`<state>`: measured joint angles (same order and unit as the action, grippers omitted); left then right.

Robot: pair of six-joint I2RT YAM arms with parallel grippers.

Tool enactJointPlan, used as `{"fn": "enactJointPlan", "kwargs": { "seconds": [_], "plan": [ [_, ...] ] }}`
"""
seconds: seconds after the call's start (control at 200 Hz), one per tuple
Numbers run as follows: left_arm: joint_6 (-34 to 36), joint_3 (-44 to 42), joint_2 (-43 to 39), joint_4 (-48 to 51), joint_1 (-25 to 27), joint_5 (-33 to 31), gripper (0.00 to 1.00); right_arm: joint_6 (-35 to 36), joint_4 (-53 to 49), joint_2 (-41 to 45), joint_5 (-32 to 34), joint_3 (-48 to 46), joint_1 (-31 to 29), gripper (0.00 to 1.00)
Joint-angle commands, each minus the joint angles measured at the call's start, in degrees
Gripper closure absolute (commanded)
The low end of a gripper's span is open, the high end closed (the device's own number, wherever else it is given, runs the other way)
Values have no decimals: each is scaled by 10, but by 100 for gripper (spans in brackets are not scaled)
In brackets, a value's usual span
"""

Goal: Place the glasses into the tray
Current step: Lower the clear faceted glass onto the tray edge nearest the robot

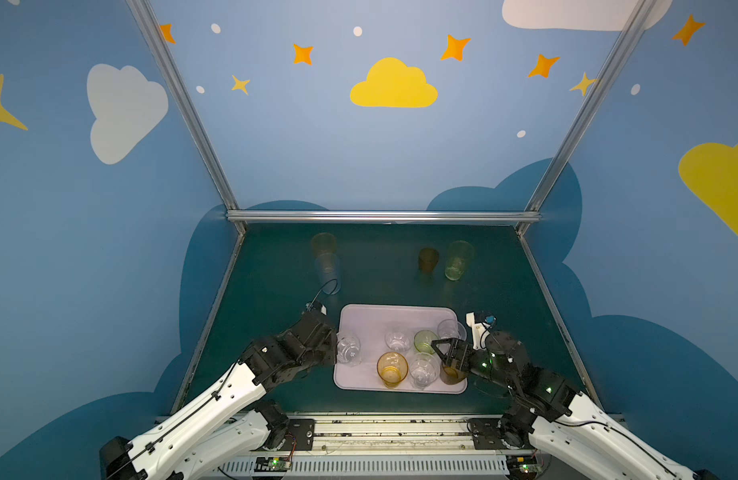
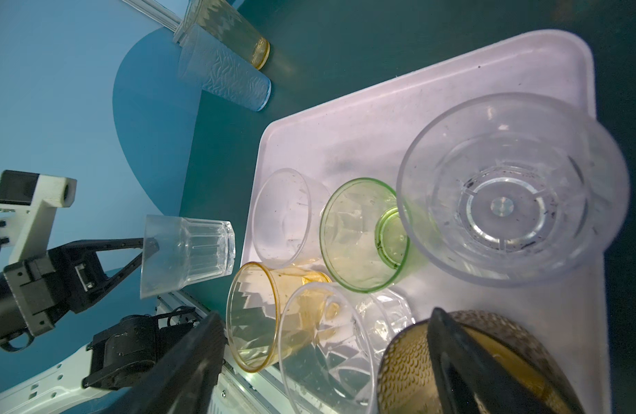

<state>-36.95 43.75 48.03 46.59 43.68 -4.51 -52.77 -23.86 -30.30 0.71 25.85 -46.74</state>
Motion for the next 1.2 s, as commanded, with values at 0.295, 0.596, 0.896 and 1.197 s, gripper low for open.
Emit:
{"fn": "enactJointPlan", "kwargs": {
  "seconds": [0.295, 0.596, 0.896, 1.197],
  "plan": [
    [-41, -41, -1, -30, 36, 8, 96, -8, 23, -10, -9, 1, 5, 12],
    [-57, -58, 13, -53, 59, 16, 96, -9, 31, -27, -16, 4, 8, 12],
    [-63, -74, 17, -61, 67, 10, 96, -12, 33, -28, -18, 1, 9, 12],
    [-64, -81, 33, -80, 68, 13, 96, -15, 33, -25, -21, -5, 11, 12]
  ]
}}
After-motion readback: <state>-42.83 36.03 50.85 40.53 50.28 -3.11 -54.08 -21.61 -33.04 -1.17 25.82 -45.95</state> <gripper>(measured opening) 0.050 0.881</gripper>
